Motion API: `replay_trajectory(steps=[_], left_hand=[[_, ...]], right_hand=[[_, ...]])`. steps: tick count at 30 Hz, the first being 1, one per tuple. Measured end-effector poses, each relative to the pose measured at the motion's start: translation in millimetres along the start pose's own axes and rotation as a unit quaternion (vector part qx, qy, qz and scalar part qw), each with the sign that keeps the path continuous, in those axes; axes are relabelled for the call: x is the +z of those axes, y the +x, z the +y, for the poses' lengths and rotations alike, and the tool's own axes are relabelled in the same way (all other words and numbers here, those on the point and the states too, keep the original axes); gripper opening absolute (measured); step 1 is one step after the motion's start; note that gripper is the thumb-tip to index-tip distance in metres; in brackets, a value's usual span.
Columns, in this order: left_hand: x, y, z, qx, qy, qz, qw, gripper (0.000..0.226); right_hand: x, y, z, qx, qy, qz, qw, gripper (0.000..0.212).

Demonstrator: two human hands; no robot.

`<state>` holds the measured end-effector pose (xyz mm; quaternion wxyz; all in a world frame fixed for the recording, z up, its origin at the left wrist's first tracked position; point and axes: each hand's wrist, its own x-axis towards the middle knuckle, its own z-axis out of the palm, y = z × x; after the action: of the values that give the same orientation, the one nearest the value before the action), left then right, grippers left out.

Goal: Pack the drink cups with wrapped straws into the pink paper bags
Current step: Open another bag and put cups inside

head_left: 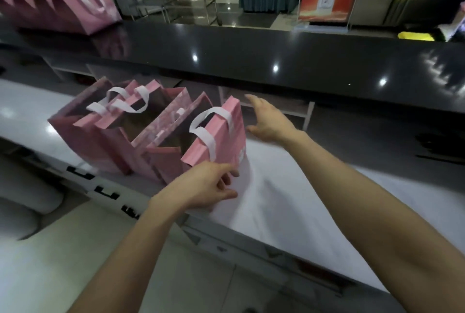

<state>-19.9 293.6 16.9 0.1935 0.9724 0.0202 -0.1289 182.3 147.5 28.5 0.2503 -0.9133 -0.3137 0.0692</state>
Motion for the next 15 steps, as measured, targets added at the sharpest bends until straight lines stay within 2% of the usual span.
replay_trajectory(steps=[4, 6, 9, 11, 15], left_hand=[[-12, -22, -30, -0.005, -0.024, 0.026, 0.999, 0.043], [-17, -27, -42, -0.011, -0.024, 0.031, 0.999, 0.044], [-24, -22, -52, -0.009, -0.017, 0.032, 0.999, 0.046], [-27, -12, -54, 0.005, -0.017, 0.031, 0.999, 0.048], [-26, 20, -45, 0.061, -0.024, 0.051, 0.997, 0.054]], right_hand=[[8, 40, -10, 0.029, 0.028, -0.029, 0.999, 0.105], [13, 47, -10, 0.037, 0.032, -0.028, 0.998, 0.083], [16, 40, 6, 0.047, 0.054, 0.018, 0.997, 0.045], [10, 20, 29, 0.070, 0.068, 0.039, 0.994, 0.038], [-14, -43, 76, 0.130, 0.088, 0.087, 0.984, 0.040]])
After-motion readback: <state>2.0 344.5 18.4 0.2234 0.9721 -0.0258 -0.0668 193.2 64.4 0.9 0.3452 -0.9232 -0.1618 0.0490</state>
